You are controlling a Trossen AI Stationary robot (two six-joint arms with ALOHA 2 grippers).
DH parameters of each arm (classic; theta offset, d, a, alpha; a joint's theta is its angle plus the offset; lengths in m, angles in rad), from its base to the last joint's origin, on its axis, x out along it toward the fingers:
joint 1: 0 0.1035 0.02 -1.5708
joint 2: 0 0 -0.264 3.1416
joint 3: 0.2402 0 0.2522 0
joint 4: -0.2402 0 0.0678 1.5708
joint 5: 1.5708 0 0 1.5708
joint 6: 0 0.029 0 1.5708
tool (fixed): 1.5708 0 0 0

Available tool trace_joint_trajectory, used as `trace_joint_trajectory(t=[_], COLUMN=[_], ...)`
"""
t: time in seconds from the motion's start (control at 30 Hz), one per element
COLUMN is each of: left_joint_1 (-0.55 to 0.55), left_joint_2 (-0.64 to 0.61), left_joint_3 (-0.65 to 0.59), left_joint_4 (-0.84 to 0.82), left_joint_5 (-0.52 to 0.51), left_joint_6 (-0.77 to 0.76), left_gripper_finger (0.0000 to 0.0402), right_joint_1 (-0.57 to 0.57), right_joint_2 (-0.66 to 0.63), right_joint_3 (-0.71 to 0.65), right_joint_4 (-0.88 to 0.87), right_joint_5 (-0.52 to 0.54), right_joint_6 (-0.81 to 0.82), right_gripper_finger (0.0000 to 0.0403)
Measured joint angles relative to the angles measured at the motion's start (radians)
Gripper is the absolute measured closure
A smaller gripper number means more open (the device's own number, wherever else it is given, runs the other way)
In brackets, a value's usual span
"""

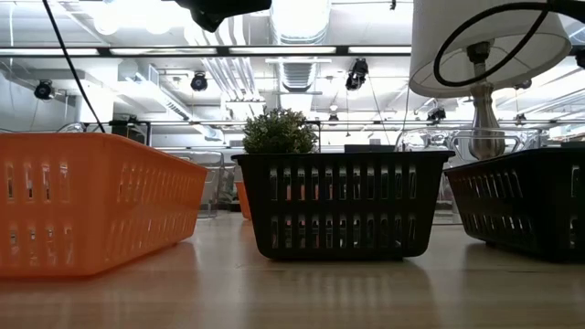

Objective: Stack baskets by color
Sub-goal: Stack the right black bin on the middle black bin

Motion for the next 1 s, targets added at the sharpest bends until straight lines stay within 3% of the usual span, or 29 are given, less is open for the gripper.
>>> trace_joint_trajectory(t=[0.33,0.7,0.87,1.0], left_joint_1=[0.0,0.0,0.0,0.0], left_joint_2=[0.0,0.0,-0.001,0.0], left_joint_3=[0.0,0.0,-0.001,-0.001], left_joint_4=[-0.005,0.0,0.0,0.0], left_joint_5=[0.0,-0.058,-0.058,-0.058], left_joint_6=[0.016,0.105,0.105,0.102], left_gripper_finger=[0.0299,0.0299,0.0299,0.0299], right_joint_1=[0.001,0.002,0.002,0.002], right_joint_2=[0.0,-0.081,-0.109,-0.115], right_joint_3=[0.0,0.01,0.094,0.204], right_joint_4=[0.002,-0.033,-0.233,-0.402], right_joint_5=[0.0,-0.048,-0.058,-0.061], right_joint_6=[0.081,0.063,0.005,-0.14], right_gripper_finger=[0.0388,0.039,0.0391,0.0391])
